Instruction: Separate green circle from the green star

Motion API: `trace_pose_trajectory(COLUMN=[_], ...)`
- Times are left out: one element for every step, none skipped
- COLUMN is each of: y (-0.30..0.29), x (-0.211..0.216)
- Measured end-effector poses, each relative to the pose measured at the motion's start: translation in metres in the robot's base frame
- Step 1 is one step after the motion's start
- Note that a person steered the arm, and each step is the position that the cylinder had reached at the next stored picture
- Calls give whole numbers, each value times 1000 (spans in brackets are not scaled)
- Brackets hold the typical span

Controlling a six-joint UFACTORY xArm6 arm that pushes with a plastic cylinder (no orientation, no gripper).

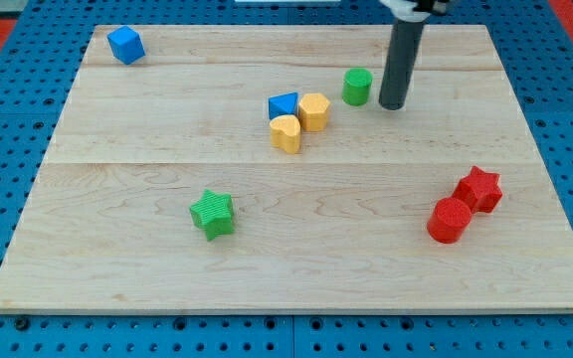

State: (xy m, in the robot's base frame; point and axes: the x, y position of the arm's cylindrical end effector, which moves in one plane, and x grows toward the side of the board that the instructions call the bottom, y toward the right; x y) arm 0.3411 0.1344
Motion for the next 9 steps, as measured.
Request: trace_pose_trajectory(y=[-29,-45,-53,-106,-132,-113,-76,-123,-85], x=[-25,-9,3,-18,-48,-57,-75,-98,-61])
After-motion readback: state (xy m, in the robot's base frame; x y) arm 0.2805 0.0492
